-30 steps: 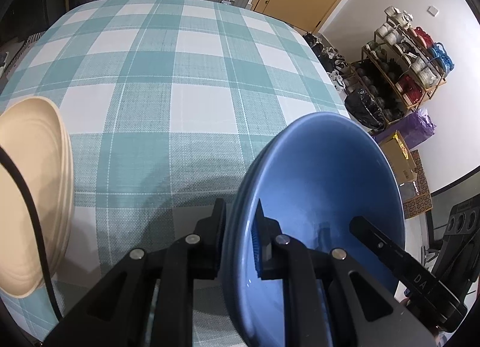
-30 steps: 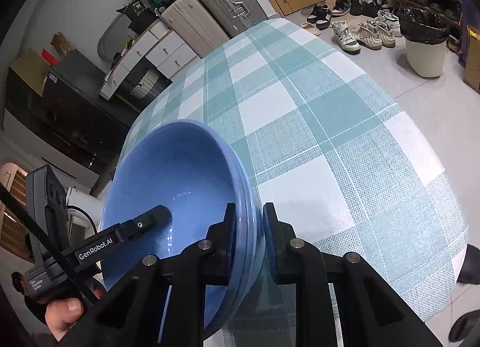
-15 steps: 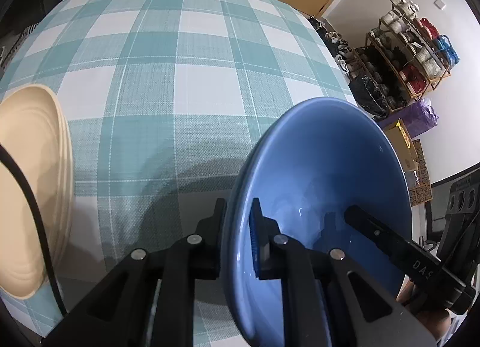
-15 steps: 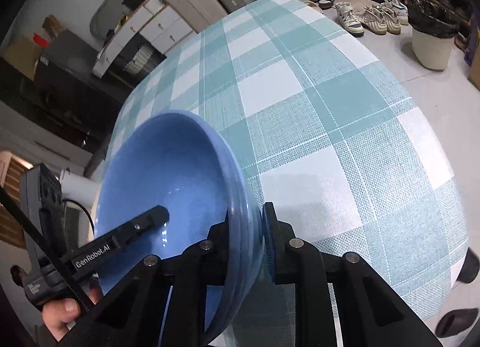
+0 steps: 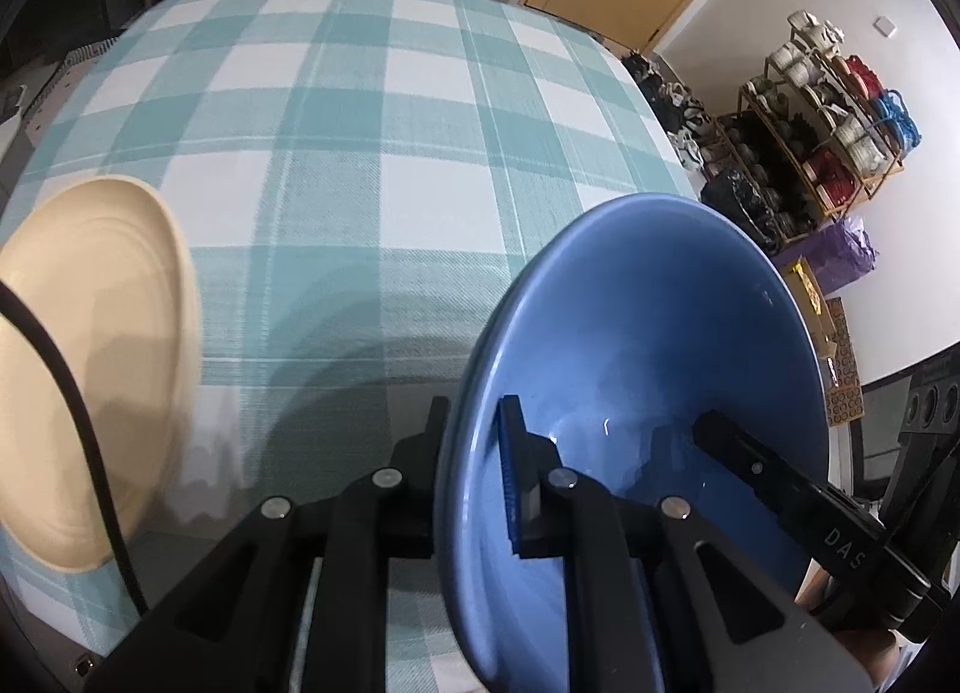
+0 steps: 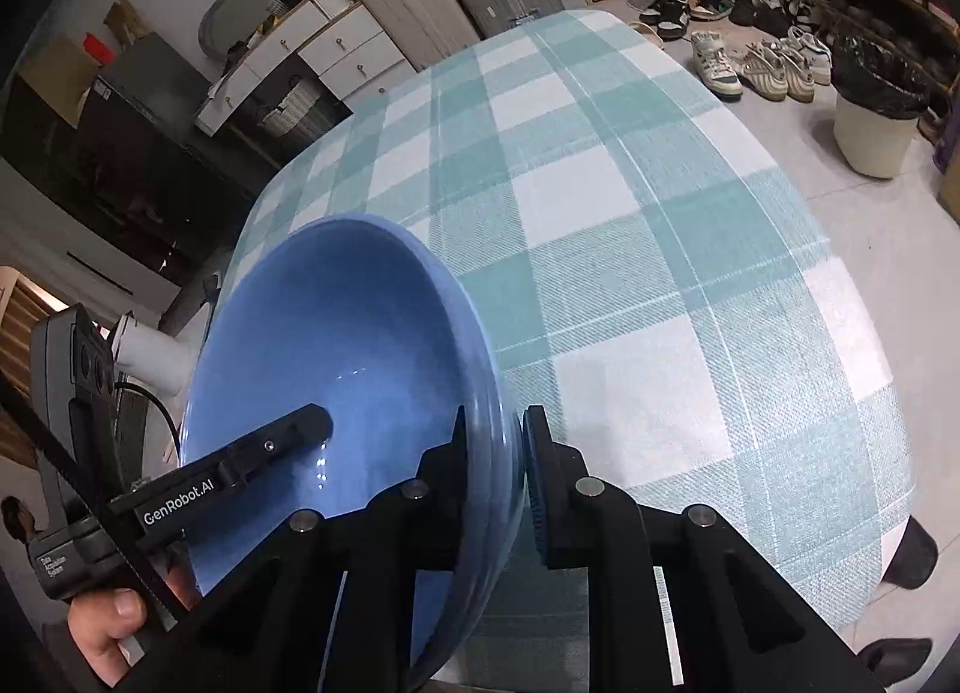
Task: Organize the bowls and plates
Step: 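Lift the bowl stack with both grippers and carry it toward the cream plates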
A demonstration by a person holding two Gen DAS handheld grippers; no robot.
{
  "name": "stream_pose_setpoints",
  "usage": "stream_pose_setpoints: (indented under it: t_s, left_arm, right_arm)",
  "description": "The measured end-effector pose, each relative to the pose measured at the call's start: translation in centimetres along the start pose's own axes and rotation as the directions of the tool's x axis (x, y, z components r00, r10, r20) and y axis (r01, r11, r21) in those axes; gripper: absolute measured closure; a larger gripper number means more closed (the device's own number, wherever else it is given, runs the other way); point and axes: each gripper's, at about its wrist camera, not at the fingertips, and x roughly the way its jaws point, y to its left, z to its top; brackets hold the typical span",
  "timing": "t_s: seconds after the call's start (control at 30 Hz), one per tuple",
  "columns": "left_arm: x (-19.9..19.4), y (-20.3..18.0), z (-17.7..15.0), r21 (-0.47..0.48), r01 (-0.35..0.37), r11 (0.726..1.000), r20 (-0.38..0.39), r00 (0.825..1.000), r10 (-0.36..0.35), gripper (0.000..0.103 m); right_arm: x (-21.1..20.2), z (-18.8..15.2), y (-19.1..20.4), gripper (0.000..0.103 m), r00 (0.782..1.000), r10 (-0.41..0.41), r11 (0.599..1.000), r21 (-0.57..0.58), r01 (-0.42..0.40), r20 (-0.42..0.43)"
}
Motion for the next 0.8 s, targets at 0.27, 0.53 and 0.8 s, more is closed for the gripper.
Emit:
stream_pose_setpoints:
  t_s: [0.27, 0.53, 0.8]
  left_arm:
    - [-3.5, 1.9, 0.5, -0.041, -0.018, 0.999, 0.045, 0.999, 0.020, 0.091]
    - [-7.3, 4.5, 2.0, -0.096, -0.039, 0.995, 0.091, 0.995, 0.048, 0.090]
    - [-10.0, 8.6, 2.6, -0.164, -0.087, 0.983, 0.125, 0.986, 0.108, 0.090]
  right_arm:
    - [-1.1, 0.7, 3.6, 0.089, 1.000, 0.027, 0.999, -0.038, -0.027, 0.007]
    - [-1.6, 1.8, 8.0, 0.089, 0.998, 0.063, 0.995, -0.076, -0.063, -0.002]
    - [-0.5, 2.3, 13.5, 0.089, 0.995, 0.099, 0.987, -0.124, -0.102, -0.028]
